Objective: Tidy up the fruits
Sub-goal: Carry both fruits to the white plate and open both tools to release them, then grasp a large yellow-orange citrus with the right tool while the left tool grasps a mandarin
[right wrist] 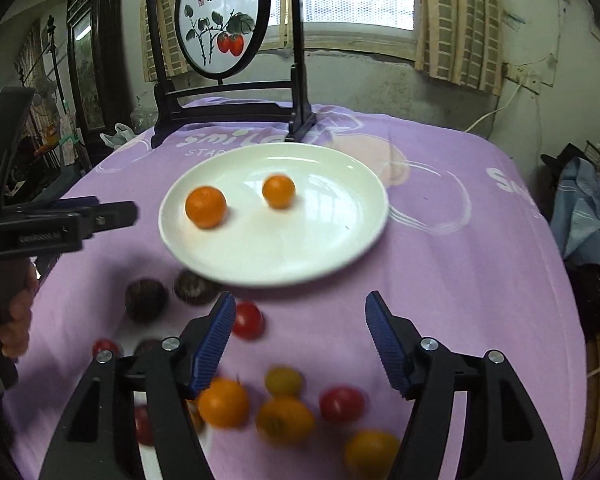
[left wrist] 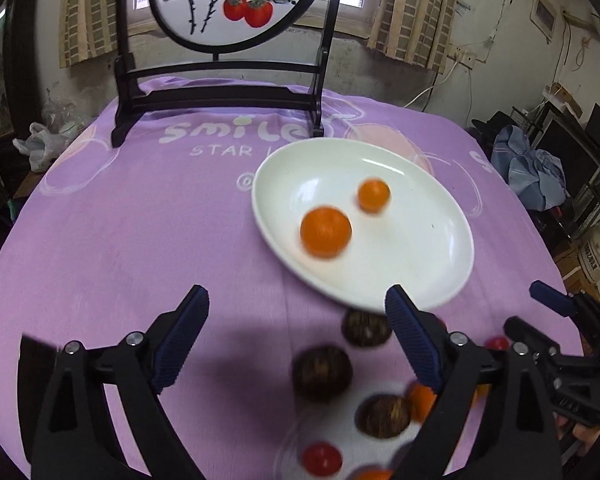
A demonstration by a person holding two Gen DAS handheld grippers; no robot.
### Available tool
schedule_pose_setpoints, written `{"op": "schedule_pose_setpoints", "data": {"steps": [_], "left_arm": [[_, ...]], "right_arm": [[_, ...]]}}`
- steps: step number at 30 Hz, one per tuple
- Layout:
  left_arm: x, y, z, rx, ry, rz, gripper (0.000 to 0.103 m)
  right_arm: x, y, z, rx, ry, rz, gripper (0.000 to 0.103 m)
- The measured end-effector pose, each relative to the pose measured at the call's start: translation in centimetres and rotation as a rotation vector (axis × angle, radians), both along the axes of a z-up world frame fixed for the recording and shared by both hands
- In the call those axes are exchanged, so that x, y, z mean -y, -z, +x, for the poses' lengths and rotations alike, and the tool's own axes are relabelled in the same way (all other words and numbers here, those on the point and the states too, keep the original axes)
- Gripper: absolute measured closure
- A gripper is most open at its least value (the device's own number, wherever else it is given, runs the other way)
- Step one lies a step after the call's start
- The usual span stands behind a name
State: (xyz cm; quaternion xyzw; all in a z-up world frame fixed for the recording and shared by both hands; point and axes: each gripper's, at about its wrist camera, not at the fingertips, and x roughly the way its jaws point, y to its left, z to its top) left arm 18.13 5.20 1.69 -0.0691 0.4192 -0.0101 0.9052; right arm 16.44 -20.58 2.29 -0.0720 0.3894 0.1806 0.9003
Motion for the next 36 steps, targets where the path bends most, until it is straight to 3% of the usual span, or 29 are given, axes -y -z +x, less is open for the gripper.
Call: {"op": "schedule_pose_setpoints", "data": {"steps": [7, 13, 17, 28, 31, 32, 36], "left_arm": [[-0.3, 2.0, -6.8, -0.021, -0.008, 0.028, 0.014], [-0.7, 3.7, -11.2, -0.068, -0.008, -0.022, 0.011], [-0.4, 4.5, -12.5, -0.09, 0.009, -0.044, 0.011], [1.0, 5.4, -12.7, -0.128, 0.072, -0.052, 0.01], [1.3, 5.6, -12.5, -0.137, 0.081, -0.046, 0.01], [1.4, 5.7, -12.4, -0.141, 0.085, -0.044, 0.01], [2.0, 6.0, -12.0, -0.15, 0.1, -0.041, 0.01]], "right_arm": [[2.8, 0.7, -5.9, 0.019, 0.04, -0.05, 0.03], [3.8, 3.1, -8.9, -0.021, 0.054, -0.121, 0.029], [4.8, 5.1, -8.8, -0.075, 0.072, -0.152, 0.029], [4.3, 6.5, -5.2, -0.11, 0.082, -0.156, 0.03], [4.2, 6.4, -3.8, -0.121, 0.087, -0.125, 0.049], [4.3, 6.4, -3.4, -0.127, 0.094, -0.115, 0.062], [4.2, 6.2, -3.4, -0.123, 0.09, -0.105, 0.063]]}}
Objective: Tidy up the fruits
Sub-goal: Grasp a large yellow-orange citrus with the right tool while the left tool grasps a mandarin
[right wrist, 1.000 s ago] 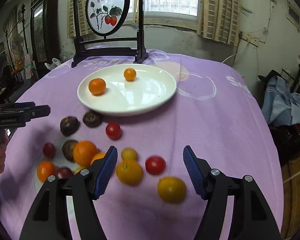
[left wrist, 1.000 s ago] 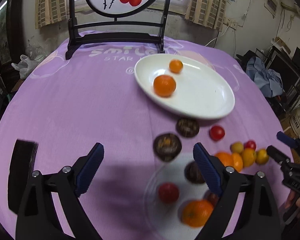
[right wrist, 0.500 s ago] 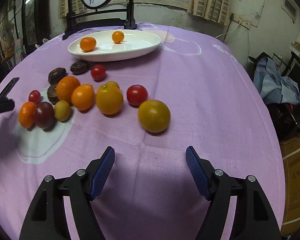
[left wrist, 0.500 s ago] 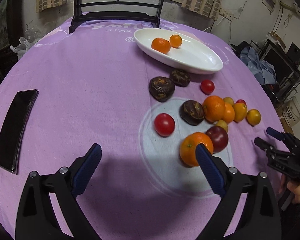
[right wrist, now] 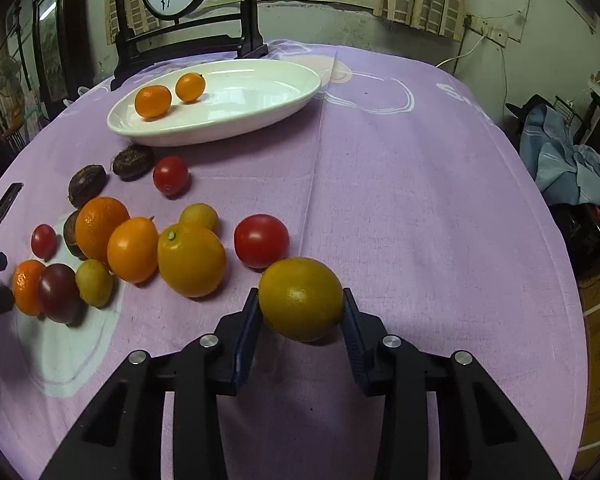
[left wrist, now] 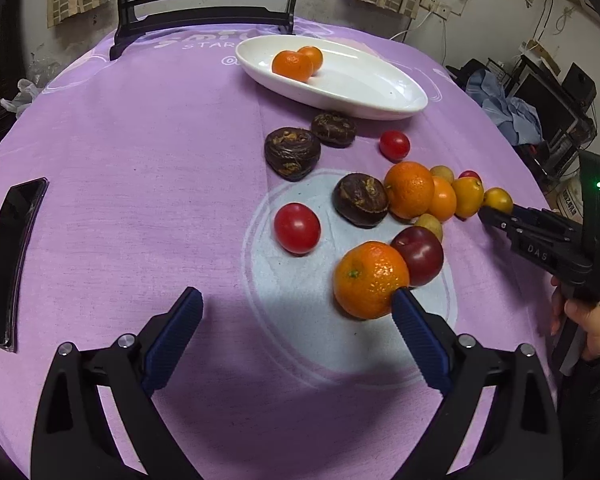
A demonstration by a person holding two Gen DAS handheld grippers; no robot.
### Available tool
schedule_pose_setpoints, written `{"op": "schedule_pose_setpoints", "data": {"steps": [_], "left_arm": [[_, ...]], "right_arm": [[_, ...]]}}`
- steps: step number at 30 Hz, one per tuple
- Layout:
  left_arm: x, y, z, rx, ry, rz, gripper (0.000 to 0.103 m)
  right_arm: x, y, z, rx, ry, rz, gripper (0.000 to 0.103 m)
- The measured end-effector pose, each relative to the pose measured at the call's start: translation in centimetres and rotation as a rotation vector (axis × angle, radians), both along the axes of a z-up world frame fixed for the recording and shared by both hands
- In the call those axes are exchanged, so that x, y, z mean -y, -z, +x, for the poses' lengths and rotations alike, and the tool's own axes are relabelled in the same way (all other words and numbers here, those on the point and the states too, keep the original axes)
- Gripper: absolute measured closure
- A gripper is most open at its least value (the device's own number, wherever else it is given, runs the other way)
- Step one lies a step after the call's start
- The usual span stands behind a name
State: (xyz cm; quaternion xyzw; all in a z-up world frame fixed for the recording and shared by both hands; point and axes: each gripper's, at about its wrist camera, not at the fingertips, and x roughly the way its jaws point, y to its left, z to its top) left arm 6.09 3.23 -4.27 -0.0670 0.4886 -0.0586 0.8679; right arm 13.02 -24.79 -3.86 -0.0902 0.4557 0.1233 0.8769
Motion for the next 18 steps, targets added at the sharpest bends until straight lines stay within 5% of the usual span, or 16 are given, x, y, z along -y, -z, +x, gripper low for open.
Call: {"op": "schedule_pose_setpoints", "data": {"steps": [18], "left_arm": [[3.9, 1.7, 1.0, -0.02, 0.121, 0.04, 0.01]], "right_arm": [[-1.1, -1.2, -6.3, 0.005, -0.072, 0.085, 0.063]]}}
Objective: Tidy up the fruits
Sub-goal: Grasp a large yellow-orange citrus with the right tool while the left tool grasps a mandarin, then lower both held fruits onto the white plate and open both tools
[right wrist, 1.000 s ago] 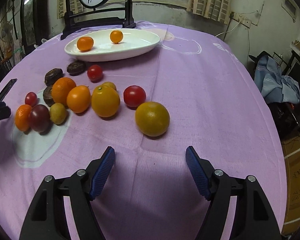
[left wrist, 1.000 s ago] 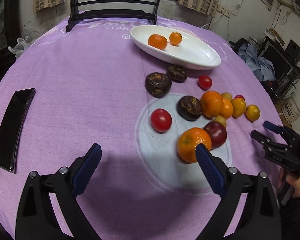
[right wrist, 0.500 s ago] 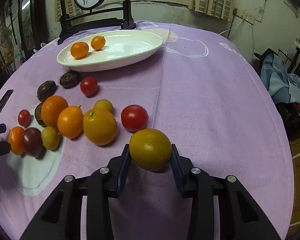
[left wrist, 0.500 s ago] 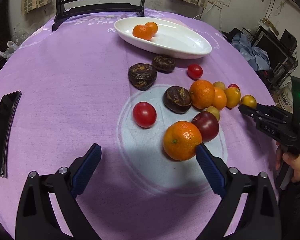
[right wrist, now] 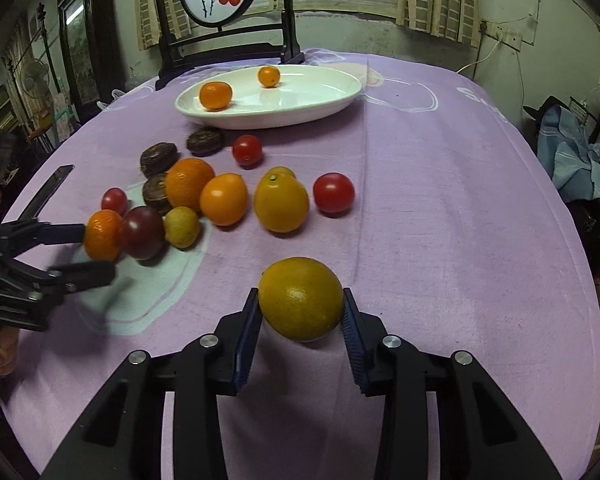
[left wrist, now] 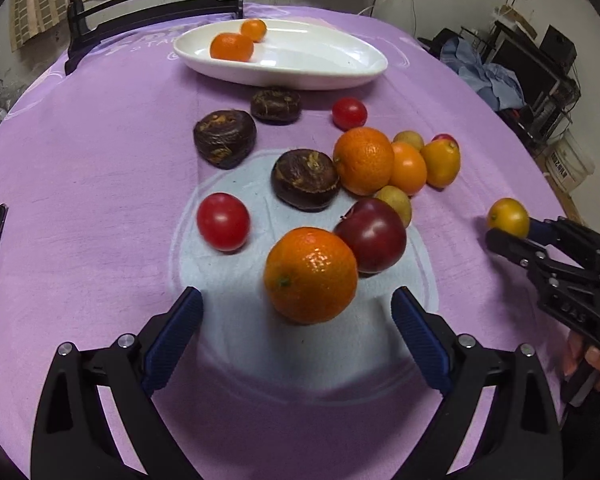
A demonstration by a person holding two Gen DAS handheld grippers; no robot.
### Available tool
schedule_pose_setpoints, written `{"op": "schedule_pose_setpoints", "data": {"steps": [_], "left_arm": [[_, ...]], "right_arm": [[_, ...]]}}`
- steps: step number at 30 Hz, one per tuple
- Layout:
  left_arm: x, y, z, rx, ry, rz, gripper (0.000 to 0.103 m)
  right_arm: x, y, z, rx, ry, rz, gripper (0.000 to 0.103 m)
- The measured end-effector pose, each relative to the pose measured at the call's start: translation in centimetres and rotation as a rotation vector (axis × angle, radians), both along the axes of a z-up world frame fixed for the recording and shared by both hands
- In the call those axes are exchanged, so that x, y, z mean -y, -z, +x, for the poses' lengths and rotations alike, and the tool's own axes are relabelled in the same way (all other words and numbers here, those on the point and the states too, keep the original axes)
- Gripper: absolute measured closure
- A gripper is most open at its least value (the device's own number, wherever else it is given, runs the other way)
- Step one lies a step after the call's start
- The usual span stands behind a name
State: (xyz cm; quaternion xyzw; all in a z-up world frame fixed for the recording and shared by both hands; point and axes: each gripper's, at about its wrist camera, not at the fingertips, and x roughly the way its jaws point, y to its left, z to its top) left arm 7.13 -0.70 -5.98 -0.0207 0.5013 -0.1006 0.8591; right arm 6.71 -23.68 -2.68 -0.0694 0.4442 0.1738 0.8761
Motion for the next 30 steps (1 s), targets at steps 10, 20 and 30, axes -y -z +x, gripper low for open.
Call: {"op": "schedule_pose_setpoints", "data": {"steps": [10, 20, 30], "left_arm": [[0.5, -0.5, 0.4, 0.037, 0.063, -0.046, 0.06], [-1.2, -2.0, -1.5, 0.062, 0.052, -0.046, 0.062], [-1.3, -7.6, 0.7, 0.165, 0.08, -0.042, 0.062]], "right_arm": [[-0.3, -0.3, -1.1, -0.006, -0.023, 0.018, 0.063], [-1.0, -0.8, -1.4, 0.0, -0.05, 0.027, 0.063], [-2.9, -5.2, 0.5, 0.065, -0.144, 0.098, 0.063]]}}
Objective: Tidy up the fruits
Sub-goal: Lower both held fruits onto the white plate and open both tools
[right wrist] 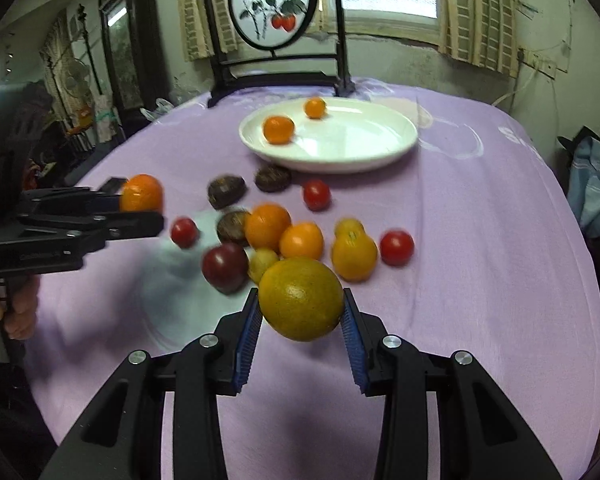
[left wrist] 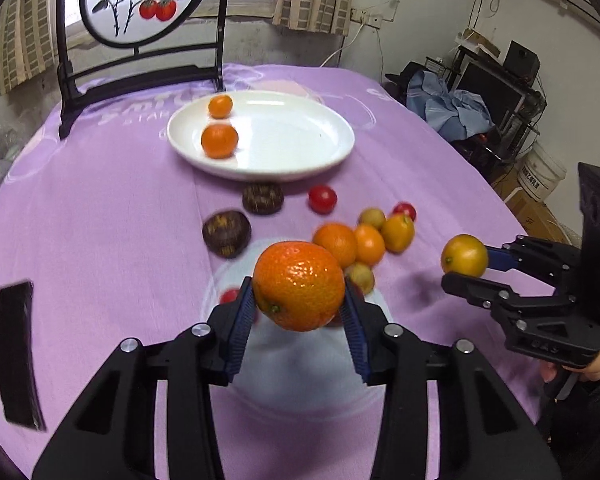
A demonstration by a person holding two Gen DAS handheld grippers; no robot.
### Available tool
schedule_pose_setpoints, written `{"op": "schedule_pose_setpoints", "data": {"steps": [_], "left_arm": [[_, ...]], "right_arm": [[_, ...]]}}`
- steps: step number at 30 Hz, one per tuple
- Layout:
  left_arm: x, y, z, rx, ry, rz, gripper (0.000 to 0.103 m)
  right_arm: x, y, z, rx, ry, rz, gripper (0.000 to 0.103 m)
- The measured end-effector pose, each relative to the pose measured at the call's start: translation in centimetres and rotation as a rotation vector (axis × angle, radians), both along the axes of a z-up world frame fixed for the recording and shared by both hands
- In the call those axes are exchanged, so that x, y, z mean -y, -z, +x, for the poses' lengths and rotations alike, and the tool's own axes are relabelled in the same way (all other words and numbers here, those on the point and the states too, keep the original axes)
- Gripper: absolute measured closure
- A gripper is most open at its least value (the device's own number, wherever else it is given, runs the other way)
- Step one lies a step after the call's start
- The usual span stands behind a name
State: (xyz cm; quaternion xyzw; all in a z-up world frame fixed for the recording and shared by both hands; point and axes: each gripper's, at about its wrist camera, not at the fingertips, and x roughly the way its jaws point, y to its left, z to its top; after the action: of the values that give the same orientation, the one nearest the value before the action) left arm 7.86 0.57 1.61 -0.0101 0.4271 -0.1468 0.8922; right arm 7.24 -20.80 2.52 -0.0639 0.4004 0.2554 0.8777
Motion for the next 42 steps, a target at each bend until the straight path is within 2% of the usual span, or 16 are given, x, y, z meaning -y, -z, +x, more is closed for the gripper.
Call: {"op": "schedule_pose_setpoints", "data": {"steps": [4, 9, 13, 18, 24, 26, 27, 28, 30, 32, 36, 39, 42], "left_arm": [[0.3, -2.2, 3.4, 0.044, -0.009, 0.003, 0.061], [0.9, -3.0, 9.0, 0.038, -0.03, -0.032, 0.061], [1.3, -1.3, 13.8, -0.037, -0.037, -0.076, 0.061], [1.8, 1.4, 17.7, -0.086, -0.052, -0.049, 0.061], [2.0, 3.4, 20.0, -0.117, -0.073, -0.006, 0.061], [2.0, 3.9, 20.6, -0.129, -0.082, 0.004, 0.061], [2.0, 4.2, 20.7, -0.136, -0.089, 0.005, 0.06], [2.0, 4.3, 20.8, -0.141, -0.094, 0.005, 0.053], [1.9, 3.8, 20.8, -0.137, -0.118, 0.002, 0.048], [1.4, 2.9, 20.3, -0.126, -0.13, -0.03, 0.024], [1.0, 0.8, 17.7, -0.082, -0.139, -0.055, 0.02], [1.0, 0.3, 15.5, -0.054, -0.148, -0.002, 0.015], [0.9, 0.4, 12.9, -0.048, -0.148, 0.049, 0.015]], "right_arm": [[-1.2, -2.5, 2.1, 0.085, -0.013, -0.001, 0.063], [-2.3, -3.4, 7.0, 0.112, 0.003, 0.002, 0.063], [-2.9, -2.2, 11.3, 0.081, 0.032, -0.007, 0.063], [-3.5, 0.0, 14.4, 0.048, 0.039, -0.033, 0.063], [-4.4, 2.1, 16.9, 0.014, 0.022, -0.09, 0.063], [-4.8, 2.6, 17.5, -0.001, 0.019, -0.106, 0.063], [-4.9, 2.8, 17.6, -0.004, 0.017, -0.112, 0.059], [-5.0, 2.7, 17.6, 0.002, 0.017, -0.109, 0.054], [-4.7, 2.4, 17.4, 0.019, 0.036, -0.094, 0.048], [-3.9, 2.0, 16.9, 0.014, 0.04, -0.054, 0.044], [-2.6, 1.2, 14.9, 0.029, 0.064, -0.044, 0.043], [-1.4, 0.4, 12.8, 0.056, 0.085, -0.026, 0.033], [-0.9, -0.2, 10.6, 0.091, 0.095, -0.035, 0.033]]}}
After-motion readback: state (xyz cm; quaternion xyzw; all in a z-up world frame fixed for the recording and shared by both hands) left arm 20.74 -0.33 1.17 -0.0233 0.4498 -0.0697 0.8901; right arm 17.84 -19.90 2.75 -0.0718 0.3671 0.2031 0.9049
